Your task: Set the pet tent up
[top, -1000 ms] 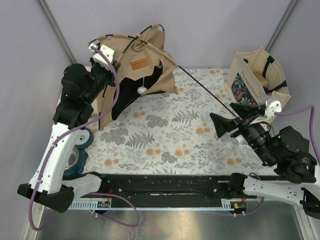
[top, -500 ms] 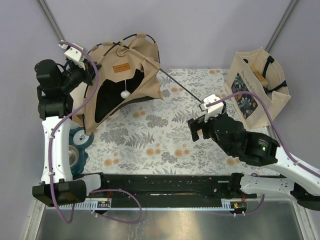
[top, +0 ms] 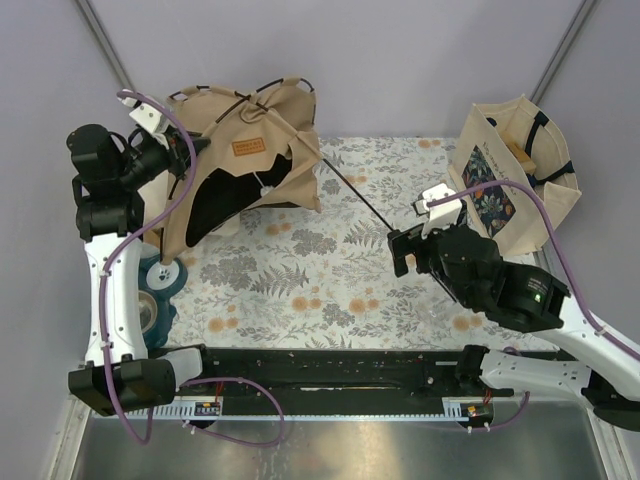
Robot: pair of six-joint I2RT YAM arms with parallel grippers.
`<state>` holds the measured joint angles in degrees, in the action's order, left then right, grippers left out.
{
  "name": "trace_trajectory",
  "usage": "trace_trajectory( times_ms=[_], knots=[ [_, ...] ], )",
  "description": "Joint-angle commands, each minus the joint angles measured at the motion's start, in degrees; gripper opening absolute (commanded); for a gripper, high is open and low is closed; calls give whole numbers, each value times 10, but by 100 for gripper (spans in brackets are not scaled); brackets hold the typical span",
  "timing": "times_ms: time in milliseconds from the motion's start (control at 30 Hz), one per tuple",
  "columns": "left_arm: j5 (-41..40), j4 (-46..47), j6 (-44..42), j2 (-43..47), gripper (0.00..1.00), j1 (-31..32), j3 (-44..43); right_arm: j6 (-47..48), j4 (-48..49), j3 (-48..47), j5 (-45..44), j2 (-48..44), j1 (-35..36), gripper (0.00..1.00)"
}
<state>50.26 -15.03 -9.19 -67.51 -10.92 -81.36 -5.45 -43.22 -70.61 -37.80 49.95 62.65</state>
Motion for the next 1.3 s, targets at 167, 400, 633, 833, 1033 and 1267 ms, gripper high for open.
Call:
trace_trajectory(
  times_ms=[167,400,633,833,1033,1267],
  knots=[
    [67,45,-14,32,0,-14,-26,-33,-13,21,63,42,-106,99],
    [77,88,18,32,0,-16,-24,-40,-13,26,83,78,-115,85],
    [69,139,58,26,0,-17,-15,-40,-3,27,115,74,-115,54],
    [52,168,73,27,0,-17,-5,-40,0,31,125,81,-115,52],
    [-13,216,113,33,0,-17,23,-35,17,25,165,80,-115,5],
    [-8,282,171,28,27,-17,69,-66,49,45,182,65,-115,0]
  ],
)
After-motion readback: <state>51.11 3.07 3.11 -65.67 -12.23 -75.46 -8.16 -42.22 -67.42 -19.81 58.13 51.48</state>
